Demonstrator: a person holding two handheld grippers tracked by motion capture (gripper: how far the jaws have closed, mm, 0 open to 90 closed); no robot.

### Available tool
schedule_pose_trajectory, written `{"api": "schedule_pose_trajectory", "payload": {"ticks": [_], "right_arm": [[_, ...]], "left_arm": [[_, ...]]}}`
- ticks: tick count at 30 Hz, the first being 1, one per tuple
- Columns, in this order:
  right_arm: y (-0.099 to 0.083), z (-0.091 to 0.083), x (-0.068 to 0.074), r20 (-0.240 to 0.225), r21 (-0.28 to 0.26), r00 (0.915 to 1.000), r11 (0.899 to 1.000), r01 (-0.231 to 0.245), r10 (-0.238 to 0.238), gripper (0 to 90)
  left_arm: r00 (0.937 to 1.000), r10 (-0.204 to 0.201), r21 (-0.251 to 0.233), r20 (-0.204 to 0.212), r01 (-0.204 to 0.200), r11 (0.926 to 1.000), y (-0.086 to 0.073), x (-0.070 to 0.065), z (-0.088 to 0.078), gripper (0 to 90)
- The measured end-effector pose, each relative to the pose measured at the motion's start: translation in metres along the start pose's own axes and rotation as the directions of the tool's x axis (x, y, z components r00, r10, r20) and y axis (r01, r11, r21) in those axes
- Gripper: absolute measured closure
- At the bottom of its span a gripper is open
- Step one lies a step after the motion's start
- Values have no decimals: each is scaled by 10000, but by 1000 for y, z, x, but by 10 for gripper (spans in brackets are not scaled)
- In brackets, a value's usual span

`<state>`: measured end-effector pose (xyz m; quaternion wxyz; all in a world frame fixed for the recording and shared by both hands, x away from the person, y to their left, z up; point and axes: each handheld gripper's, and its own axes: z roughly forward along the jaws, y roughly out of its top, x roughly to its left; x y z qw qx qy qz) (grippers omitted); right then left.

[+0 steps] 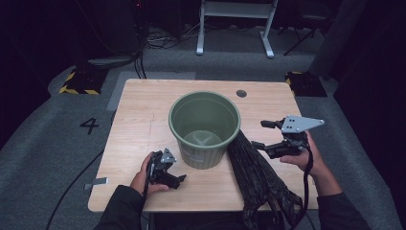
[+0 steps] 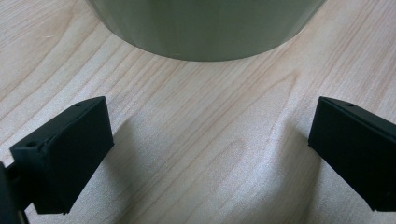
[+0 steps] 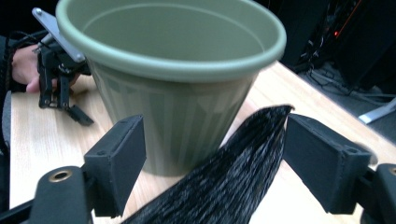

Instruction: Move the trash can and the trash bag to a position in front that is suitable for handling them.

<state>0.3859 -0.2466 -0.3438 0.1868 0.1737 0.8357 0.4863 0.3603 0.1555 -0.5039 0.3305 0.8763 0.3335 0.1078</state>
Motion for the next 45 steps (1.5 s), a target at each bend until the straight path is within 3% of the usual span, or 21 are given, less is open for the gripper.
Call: {"api": "schedule_pose_trajectory", "payload": {"ticks": [4, 8, 11, 13, 15, 19, 22, 24, 25, 27, 28, 30, 31, 32, 35, 41, 45], "right_arm": [[10, 4, 4, -168, 41, 9995, 9996, 277, -276, 224], [0, 12, 6, -70, 550, 9999, 9984, 131, -127, 231], [-23, 15, 7, -79, 961, 9999, 9953, -67, 75, 236], [-30, 15, 7, 33, 1120, 10000, 9937, -37, 34, 237], [-47, 15, 5, -174, 1374, 9993, 9901, -299, 326, 251], [-81, 21, 6, -371, 2319, 9970, 9711, -574, 678, 256], [-99, 24, 10, -460, 2835, 9970, 9578, -472, 628, 289], [-109, 25, 11, -590, 3020, 9971, 9529, -272, 471, 339], [-114, 26, 11, -541, 3283, 9976, 9443, -230, 431, 382], [-121, 26, 10, -508, 3504, 9978, 9363, -229, 434, 444], [-125, 26, 8, -491, 3622, 9976, 9317, -269, 479, 529], [-131, 25, 4, -298, 3729, 9984, 9273, -332, 477, 628], [-133, 24, 0, 11, 3789, 9992, 9247, -367, 392, 688], [-133, 24, 0, 11, 3789, 9992, 9247, -367, 392, 688], [-134, 25, -11, 857, 3779, 9960, 9241, -571, 265, 717], [-130, 26, -37, 2102, 4068, 9776, 9096, -843, -34, 716], [-125, 28, -47, 2328, 4189, 9724, 9040, -849, -166, 692]], "left_arm": [[10000, 2, 0, -2, -2, 10000, 0, 0, 0, 0], [10000, 2, -1, -26, -2, 10000, 0, 0, 0, 0], [10000, 2, 4, -26, -2, 10000, 0, 0, 0, 0], [10000, 7, 23, -17, -7, 10000, 0, 0, 0, 0], [10000, 4, 22, -14, -4, 10000, 0, 0, 0, 0], [10000, -3, -2, -27, 3, 10000, 0, 0, 0, 0], [10000, 41, 21, -61, -41, 10000, 0, 0, 0, 0], [10000, 35, 20, -58, -35, 10000, 0, 0, 0, 0], [10000, 36, 21, -57, -36, 10000, 0, 0, 0, 0], [10000, 33, 10, -73, -33, 10000, 0, 0, 0, 0], [10000, 35, 5, -67, -35, 10000, 0, 0, 0, 0], [10000, 36, 22, -54, -36, 10000, 0, 0, 0, 0], [10000, 35, 20, -56, -35, 10000, 0, 0, 0, 0], [10000, 35, 21, -56, -35, 10000, 0, 0, 0, 0], [10000, 34, -1, -71, -34, 10000, 0, 0, 0, 0], [10000, 50, 26, -74, -50, 10000, 0, 0, 0, 0], [10000, -38, 2, -36, 38, 10000, 0, 0, 0, 0]]}}
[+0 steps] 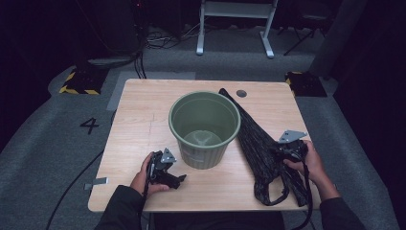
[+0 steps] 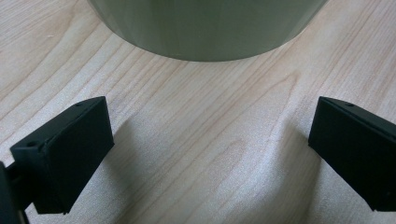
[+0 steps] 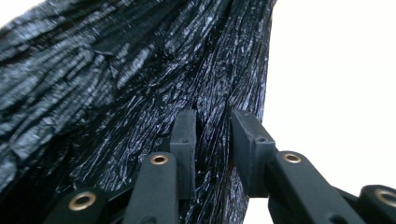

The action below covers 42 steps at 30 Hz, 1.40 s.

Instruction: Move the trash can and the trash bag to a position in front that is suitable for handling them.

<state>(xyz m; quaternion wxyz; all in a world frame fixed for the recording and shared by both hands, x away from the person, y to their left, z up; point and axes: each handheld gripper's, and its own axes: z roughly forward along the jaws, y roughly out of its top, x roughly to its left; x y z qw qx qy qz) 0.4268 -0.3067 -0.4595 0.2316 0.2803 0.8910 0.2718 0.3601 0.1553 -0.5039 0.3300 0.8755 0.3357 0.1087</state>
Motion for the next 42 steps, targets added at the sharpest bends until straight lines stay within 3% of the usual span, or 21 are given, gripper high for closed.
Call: {"api": "schedule_pose_trajectory", "payload": {"ticks": [4, 6, 7, 8, 10, 13, 18, 20, 24, 26, 30, 33, 35, 39, 42], "right_arm": [[2, 1, -7, 61, -82, 9997, 9996, -255, 256, 601], [0, 0, -10, -223, -294, 9980, 9978, -593, 586, 564], [0, -1, -11, -241, -361, 9967, 9962, -788, 780, 506], [0, -3, -12, -191, -434, 9949, 9941, -996, 988, 390], [0, -5, -12, -141, -488, 9939, 9927, -1100, 1094, 373], [2, -15, -8, 71, -1020, 9900, 9849, -1397, 1411, 331], [10, -34, 6, 353, -1686, 9912, 9784, -1200, 1277, 307], [13, -41, 6, 714, -1820, 9883, 9760, -1198, 1346, 289], [16, -55, 6, 328, -2477, 9834, 9547, -1651, 1786, 306], [20, -62, 19, -24, -2673, 9903, 9542, -1344, 1388, 313], [22, -67, 45, -590, -2508, 9942, 9627, -1018, 898, 313], [14, -60, 67, -923, -1880, 9943, 9797, -697, 530, 312], [5, -52, 74, -952, -1328, 9936, 9885, -727, 603, 317], [-15, -37, 71, -814, -541, 9930, 9945, -901, 855, 360], [-23, -34, 60, -497, -430, 9930, 9930, -1098, 1076, 398]], "left_arm": [[10000, 30, 7, -17, -30, 10000, 0, 0, 0, 0], [10000, 52, 7, -20, -52, 10000, 0, 0, 0, 0], [10000, 56, 30, -20, -56, 10000, 0, 0, 0, 0], [10000, 14, 26, 11, -14, 10000, 0, 0, 0, 0], [10000, 28, 27, 1, -28, 10000, 0, 0, 0, 0], [10000, 31, 8, -16, -31, 10000, 0, 0, 0, 0], [10000, 64, 31, -26, -64, 10000, 0, 0, 0, 0], [10000, 62, 17, -33, -61, 10000, 0, 0, 0, 0], [10000, 63, 35, -21, -63, 10000, 0, 0, 0, 0], [10000, 32, 7, -18, -32, 10000, 0, 0, 0, 0], [10000, 77, 36, -39, -77, 10000, 0, 0, 0, 0], [10000, 68, 26, -37, -68, 10000, 0, 0, 0, 0], [10000, 4, 17, -5, -4, 10000, 0, 0, 0, 0], [10000, -4, 12, -5, 4, 10000, 0, 0, 0, 0], [10000, 4, 15, -5, -4, 10000, 0, 0, 0, 0]]}}
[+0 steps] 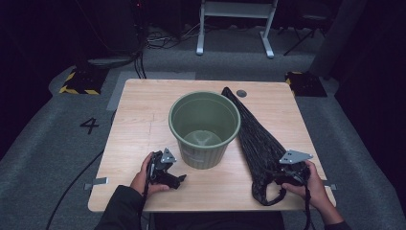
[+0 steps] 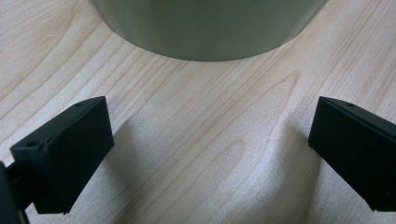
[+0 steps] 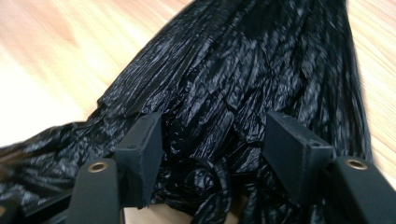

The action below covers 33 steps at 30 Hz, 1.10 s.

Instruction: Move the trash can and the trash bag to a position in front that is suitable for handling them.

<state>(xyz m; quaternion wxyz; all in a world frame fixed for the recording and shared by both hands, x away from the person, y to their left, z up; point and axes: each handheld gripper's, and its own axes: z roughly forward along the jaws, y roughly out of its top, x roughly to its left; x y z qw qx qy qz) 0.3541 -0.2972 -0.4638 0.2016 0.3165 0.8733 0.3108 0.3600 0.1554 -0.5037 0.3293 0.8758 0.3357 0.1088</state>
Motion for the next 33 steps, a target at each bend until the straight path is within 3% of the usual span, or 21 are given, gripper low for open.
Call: {"api": "schedule_pose_trajectory", "payload": {"ticks": [3, 7, 11, 13, 14, 20, 24, 27, 31, 33], "right_arm": [[-5, 2, -12, 476, 209, 9988, 9998, 70, -79, 411], [-12, 1, -27, 748, 201, 9969, 9995, -241, 226, 374], [-8, -17, -33, 705, -507, 9959, 9973, -538, 573, 303], [-2, -26, -33, 430, -1009, 9967, 9928, -649, 695, 289], [5, -33, -32, 495, -1414, 9959, 9876, -684, 761, 263], [40, -41, -22, 928, -2034, 9916, 9766, -697, 901, 229], [67, -29, -15, 1265, -2243, 9861, 9714, -776, 1080, 226], [80, -9, -18, 953, -2138, 9832, 9678, -1328, 1560, 221], [92, 24, -28, 1575, -1504, 9761, 9805, -1263, 1499, 203], [94, 41, -34, 1493, -1176, 9782, 9849, -1273, 1443, 197]], "left_arm": [[10000, 35, 8, -20, -35, 10000, 0, 0, 0, 0], [10000, 31, 8, -18, -31, 10000, 0, 0, 0, 0], [10000, 8, 3, -5, -8, 10000, 0, 0, 0, 0], [10000, 57, 12, -35, -57, 10000, 0, 0, 0, 0], [10000, 56, 13, -34, -56, 10000, 0, 0, 0, 0], [10000, -50, 0, -20, 50, 10000, 0, 0, 0, 0], [10000, -51, 2, -17, 51, 10000, 0, 0, 0, 0], [10000, -46, 3, -19, 46, 10000, 0, 0, 0, 0], [10000, -47, 5, -16, 47, 10000, 0, 0, 0, 0], [10000, -33, 9, -20, 33, 10000, 0, 0, 0, 0]]}}
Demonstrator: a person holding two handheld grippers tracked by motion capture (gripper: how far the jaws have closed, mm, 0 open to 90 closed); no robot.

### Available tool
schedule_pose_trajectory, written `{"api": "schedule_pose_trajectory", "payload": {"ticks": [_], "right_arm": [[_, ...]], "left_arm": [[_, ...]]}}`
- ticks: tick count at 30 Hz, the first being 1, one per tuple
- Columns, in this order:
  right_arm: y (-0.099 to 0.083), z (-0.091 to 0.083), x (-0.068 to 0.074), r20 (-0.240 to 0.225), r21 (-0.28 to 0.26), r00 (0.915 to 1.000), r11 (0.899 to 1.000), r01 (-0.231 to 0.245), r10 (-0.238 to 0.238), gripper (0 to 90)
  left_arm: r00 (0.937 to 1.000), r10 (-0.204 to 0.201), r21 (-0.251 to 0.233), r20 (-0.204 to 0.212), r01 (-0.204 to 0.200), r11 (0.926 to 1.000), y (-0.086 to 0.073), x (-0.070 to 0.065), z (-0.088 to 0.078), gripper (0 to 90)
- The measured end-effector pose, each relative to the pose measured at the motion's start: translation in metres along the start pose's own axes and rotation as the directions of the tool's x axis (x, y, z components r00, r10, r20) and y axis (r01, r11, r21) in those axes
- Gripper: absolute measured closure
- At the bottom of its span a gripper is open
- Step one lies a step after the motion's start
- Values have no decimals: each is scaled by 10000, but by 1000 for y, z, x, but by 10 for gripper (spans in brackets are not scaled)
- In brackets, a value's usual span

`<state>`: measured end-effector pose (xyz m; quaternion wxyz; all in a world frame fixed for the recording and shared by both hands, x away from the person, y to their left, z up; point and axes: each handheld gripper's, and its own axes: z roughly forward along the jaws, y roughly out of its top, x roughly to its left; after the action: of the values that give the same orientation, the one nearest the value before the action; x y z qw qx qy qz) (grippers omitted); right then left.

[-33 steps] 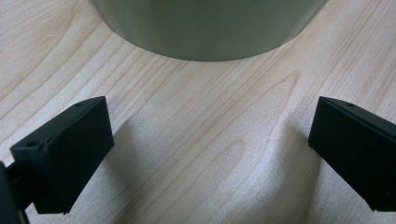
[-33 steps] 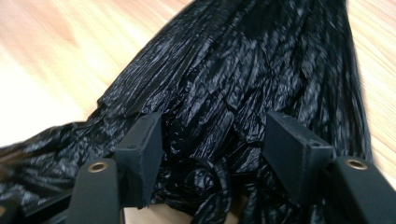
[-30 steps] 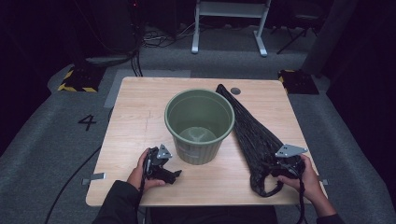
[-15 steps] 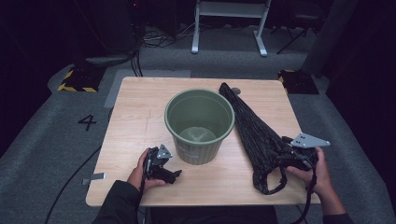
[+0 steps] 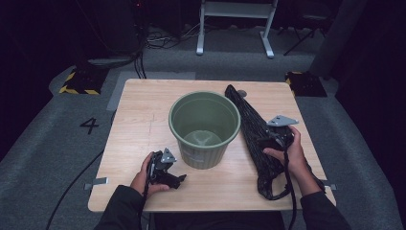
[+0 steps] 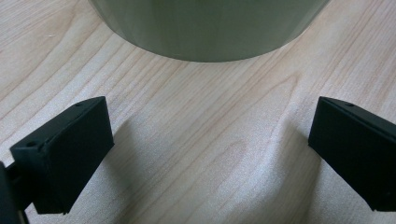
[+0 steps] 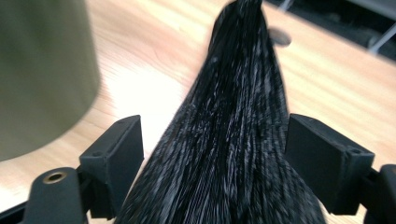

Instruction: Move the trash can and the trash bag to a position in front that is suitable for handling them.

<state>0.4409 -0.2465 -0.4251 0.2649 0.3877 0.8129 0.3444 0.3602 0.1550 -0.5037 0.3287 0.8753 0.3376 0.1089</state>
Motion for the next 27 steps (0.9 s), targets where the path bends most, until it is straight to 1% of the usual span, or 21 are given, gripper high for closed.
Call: {"api": "schedule_pose_trajectory", "payload": {"ticks": [1, 2, 3, 4, 7, 10, 11, 12, 14, 16, 17, 18, 20, 21, 22, 23, 27], "right_arm": [[-1, 8, -2, -49, 163, 10000, 9999, -20, 21, 193], [-2, 15, -5, -2, 306, 10000, 9995, 78, -78, 195], [-2, 19, -7, 77, 374, 9999, 9992, 107, -110, 195], [-4, 24, -10, 128, 366, 9999, 9993, 78, -82, 194], [-8, 34, -18, -29, 455, 10000, 9990, -1, 2, 194], [-14, 45, -28, -395, 655, 9980, 9968, -459, 486, 195], [-18, 49, -31, -661, 784, 9954, 9949, -641, 693, 219], [-20, 50, -32, -757, 868, 9942, 9938, -694, 760, 231], [-26, 55, -34, -991, 1079, 9922, 9921, -645, 752, 241], [-30, 57, -34, -1053, 1228, 9913, 9902, -663, 794, 266], [-33, 58, -34, -1202, 1365, 9893, 9884, -661, 827, 271], [-36, 59, -35, -1457, 1540, 9843, 9851, -768, 995, 281], [-40, 58, -35, -1523, 1435, 9845, 9875, -654, 873, 341], [-42, 57, -34, -1615, 1461, 9837, 9877, -559, 795, 364], [-45, 56, -34, -1729, 1481, 9826, 9881, -421, 678, 416], [-47, 55, -34, -1781, 1500, 9818, 9879, -396, 664, 444], [-53, 48, -35, -2076, 1327, 9772, 9910, -169, 445, 566]], "left_arm": [[10000, -3, -2, 2, 3, 10000, 0, 0, 0, 0], [10000, 4, 0, 4, -4, 10000, 0, 0, 0, 0], [10000, 30, 8, 1, -30, 10000, 0, 0, 0, 0], [10000, 38, 8, 1, -38, 10000, 0, 0, 0, 0], [10000, 43, 9, 7, -43, 10000, 0, 0, 0, 0], [10000, 43, 9, 7, -43, 10000, 0, 0, 0, 0], [10000, 42, 9, 7, -42, 10000, 0, 0, 0, 0], [10000, 46, 10, 7, -46, 10000, 0, 0, 0, 0], [10000, 45, 11, 8, -45, 10000, 0, 0, 0, 0], [10000, 43, 6, 8, -43, 10000, 0, 0, 0, 0], [10000, 43, 8, 7, -43, 10000, 0, 0, 0, 0], [10000, 43, 9, 7, -43, 10000, 0, 0, 0, 0], [10000, 42, 7, 5, -42, 10000, 0, 0, 0, 0], [10000, 44, 9, 7, -44, 10000, 0, 0, 0, 0], [10000, 43, 8, 5, -43, 10000, 0, 0, 0, 0], [10000, 42, 9, 6, -42, 10000, 0, 0, 0, 0], [10000, 36, -11, 3, -36, 10000, 1, 0, 1, 0]]}}
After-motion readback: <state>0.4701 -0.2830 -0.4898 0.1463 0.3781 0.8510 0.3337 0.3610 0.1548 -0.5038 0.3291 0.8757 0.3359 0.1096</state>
